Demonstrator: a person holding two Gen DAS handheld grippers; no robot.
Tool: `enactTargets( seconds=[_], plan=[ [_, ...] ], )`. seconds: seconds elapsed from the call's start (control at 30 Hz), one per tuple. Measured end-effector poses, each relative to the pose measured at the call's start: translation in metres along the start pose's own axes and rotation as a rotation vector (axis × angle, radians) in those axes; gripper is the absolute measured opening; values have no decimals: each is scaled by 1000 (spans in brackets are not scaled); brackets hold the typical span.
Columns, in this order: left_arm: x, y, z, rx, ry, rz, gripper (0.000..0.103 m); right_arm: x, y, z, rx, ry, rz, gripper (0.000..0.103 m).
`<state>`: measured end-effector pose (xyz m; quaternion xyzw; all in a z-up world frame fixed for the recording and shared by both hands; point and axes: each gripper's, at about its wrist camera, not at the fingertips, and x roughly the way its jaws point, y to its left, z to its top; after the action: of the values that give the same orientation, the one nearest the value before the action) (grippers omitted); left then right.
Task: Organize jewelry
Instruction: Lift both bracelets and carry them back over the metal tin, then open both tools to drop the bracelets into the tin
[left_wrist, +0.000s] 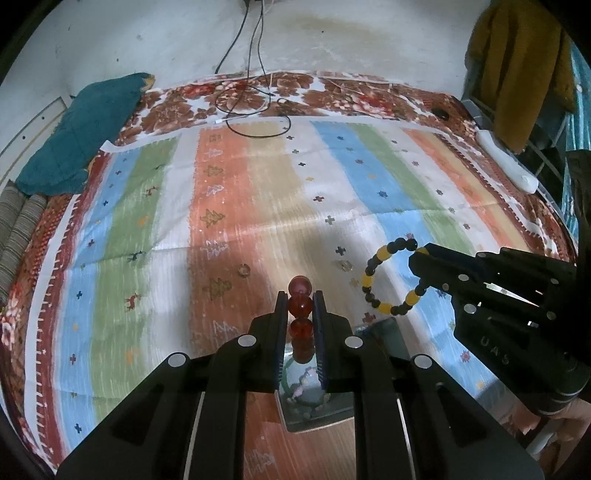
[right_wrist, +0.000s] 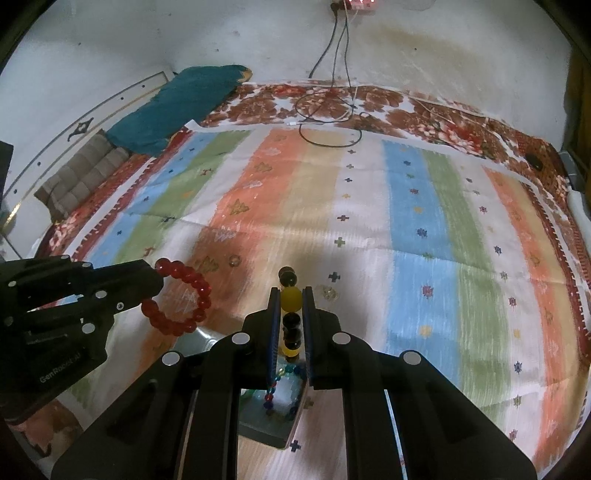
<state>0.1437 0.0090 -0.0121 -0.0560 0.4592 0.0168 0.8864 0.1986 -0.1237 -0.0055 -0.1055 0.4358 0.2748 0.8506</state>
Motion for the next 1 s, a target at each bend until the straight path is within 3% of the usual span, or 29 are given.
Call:
enactTargets(
  seconds=[0.7,0.87,1.0],
  plan=[
    [-20,-11,-27,17,-15,-19,13,-22,11,-29,-21,-4,24,12],
    [-14,-14,-31,13,19,-10,14,-21,12,-31,-21,2,16,13],
    [-13,-8,-30,-4,22,18,22,-14,5,-31,8,31,-3,27]
  ],
)
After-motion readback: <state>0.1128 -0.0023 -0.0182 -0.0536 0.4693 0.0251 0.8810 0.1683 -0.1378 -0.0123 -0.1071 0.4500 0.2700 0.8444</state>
